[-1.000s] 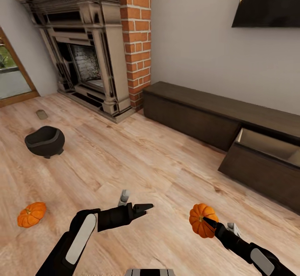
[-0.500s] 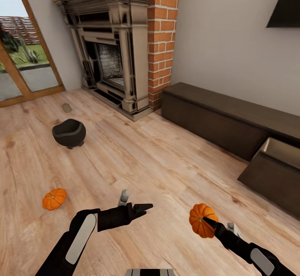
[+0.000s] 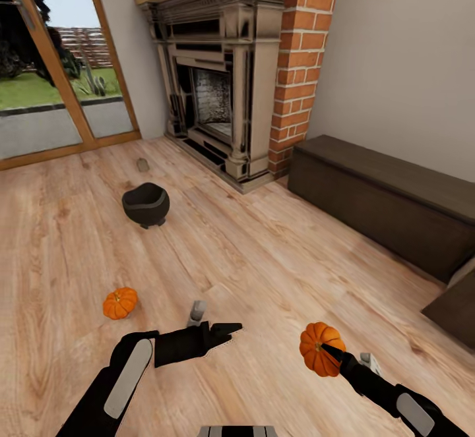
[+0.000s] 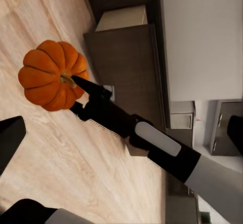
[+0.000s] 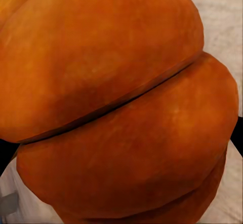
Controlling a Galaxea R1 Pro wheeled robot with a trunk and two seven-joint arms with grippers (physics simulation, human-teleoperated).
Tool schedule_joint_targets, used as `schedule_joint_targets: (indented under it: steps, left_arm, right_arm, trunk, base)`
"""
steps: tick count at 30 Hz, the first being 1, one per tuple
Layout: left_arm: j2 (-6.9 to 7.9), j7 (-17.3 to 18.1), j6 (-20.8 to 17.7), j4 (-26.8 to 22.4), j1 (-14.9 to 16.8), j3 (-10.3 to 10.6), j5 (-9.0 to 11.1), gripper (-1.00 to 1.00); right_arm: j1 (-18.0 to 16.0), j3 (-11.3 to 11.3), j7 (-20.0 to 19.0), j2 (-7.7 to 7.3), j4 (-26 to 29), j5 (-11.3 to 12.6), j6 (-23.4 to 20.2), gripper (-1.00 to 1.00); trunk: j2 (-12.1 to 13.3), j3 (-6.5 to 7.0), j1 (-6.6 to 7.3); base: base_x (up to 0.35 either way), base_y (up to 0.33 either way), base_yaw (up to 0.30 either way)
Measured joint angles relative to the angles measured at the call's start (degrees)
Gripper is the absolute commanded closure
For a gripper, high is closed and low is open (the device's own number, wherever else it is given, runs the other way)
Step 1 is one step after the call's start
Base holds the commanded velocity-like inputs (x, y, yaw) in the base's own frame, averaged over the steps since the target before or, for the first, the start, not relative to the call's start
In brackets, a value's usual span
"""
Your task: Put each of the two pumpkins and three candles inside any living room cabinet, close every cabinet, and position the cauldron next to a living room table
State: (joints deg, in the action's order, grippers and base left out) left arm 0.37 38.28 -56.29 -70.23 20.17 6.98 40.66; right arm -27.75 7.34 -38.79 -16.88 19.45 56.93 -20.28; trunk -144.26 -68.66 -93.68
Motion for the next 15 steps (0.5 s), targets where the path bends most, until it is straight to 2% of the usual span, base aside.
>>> schedule_joint_targets:
  steps: [6, 15]
  left_arm:
    - [0.05, -0.01, -0.01, 0.03, 0.0, 0.0, 0.2, -1.0]
    - [0.08, 0.0, -0.01, 0.0, 0.03, 0.0, 0.35, -1.0]
  right_arm:
    - [0.0, 0.01, -0.45, -0.02, 0.01, 0.02, 0.07, 1.0]
    - [0.02, -0.01, -0.29, -0.03, 0.02, 0.01, 0.05, 1.0]
  trunk:
    - [0.0, 0.0, 0.01]
    - [0.0, 0.0, 0.0]
  base:
    - [0.215, 0.155, 0.26]
    - [0.186, 0.142, 0.027]
